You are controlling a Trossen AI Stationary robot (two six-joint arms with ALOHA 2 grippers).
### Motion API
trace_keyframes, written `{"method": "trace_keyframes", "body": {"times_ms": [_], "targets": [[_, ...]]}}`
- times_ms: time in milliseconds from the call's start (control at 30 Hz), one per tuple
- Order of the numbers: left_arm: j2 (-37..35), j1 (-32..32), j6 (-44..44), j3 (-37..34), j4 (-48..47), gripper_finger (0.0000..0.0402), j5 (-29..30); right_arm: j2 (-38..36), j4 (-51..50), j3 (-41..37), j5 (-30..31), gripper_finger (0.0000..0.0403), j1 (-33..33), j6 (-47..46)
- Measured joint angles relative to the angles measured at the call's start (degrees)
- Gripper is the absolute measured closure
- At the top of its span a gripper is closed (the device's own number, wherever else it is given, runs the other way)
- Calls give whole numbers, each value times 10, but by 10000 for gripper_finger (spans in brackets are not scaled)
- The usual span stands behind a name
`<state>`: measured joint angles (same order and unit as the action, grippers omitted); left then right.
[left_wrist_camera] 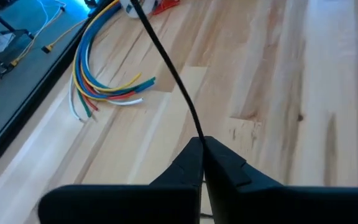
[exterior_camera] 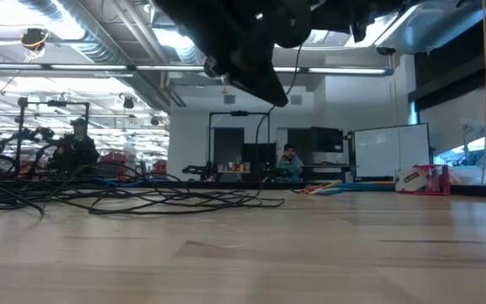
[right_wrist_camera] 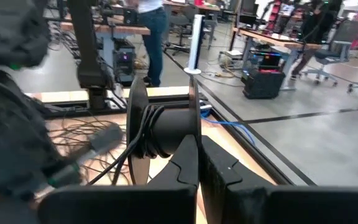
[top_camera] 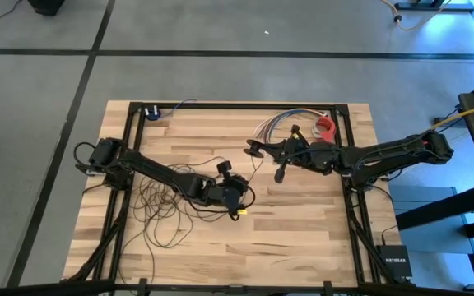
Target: Coiling cords
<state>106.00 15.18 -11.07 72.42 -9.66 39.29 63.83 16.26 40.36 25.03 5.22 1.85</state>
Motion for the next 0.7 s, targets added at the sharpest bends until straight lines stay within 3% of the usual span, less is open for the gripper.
{"method": "trace_keyframes", "body": {"times_ms": [300,700], "targets": [[0,-4,-37,0,-56,401,28,1,0,1,-11,401,0,-1],[5,-21,-79,-7,-91,401,25,1,7,18,-76,401,0,-30]]}}
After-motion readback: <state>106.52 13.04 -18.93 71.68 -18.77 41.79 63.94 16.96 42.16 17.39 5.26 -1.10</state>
